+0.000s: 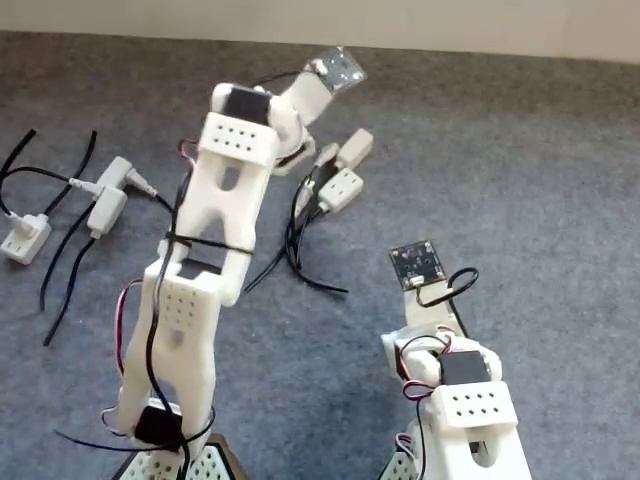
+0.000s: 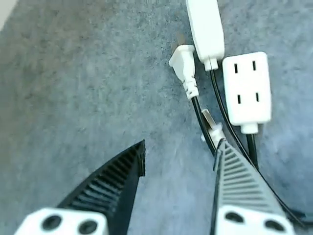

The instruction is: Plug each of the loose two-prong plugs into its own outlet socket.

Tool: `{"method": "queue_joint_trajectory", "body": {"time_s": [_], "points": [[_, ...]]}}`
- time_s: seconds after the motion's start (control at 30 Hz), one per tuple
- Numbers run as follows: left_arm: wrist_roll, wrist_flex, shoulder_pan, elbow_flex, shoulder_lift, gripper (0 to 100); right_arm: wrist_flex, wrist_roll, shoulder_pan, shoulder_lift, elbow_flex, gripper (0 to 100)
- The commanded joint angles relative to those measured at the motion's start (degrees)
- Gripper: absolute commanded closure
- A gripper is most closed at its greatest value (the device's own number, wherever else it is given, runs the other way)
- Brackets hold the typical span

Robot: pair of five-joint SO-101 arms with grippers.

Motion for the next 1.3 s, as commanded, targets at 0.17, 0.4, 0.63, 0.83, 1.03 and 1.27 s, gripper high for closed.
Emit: {"method": "queue_joint_trajectory", "body": {"time_s": [0.17, 0.4, 0.63, 0.83, 1.03, 1.27], "points": [[3.1, -7.6, 2.2, -2.2, 5.8, 72, -0.7, 0.3, -1.0, -0.9, -0.3, 82.7], [4.0, -4.0, 6.0, -2.1, 0.7, 71, -0.7, 0.4, -4.2, -0.9, 1.5, 82.7], [4.0, -2.6, 9.7, -2.1, 0.4, 71, -1.0, 0.4, -4.4, -0.9, 1.7, 82.7], [3.7, -8.3, 10.3, -2.1, 5.3, 71, -1.1, 0.4, -4.4, -0.9, 1.7, 82.7], [3.6, -9.8, 10.0, -2.1, 8.9, 71, -0.8, 0.4, -4.4, -0.9, 1.7, 82.7], [3.6, -10.1, 8.2, -1.7, 9.3, 71, -0.8, 0.5, -4.4, -0.9, 1.7, 82.7]]}}
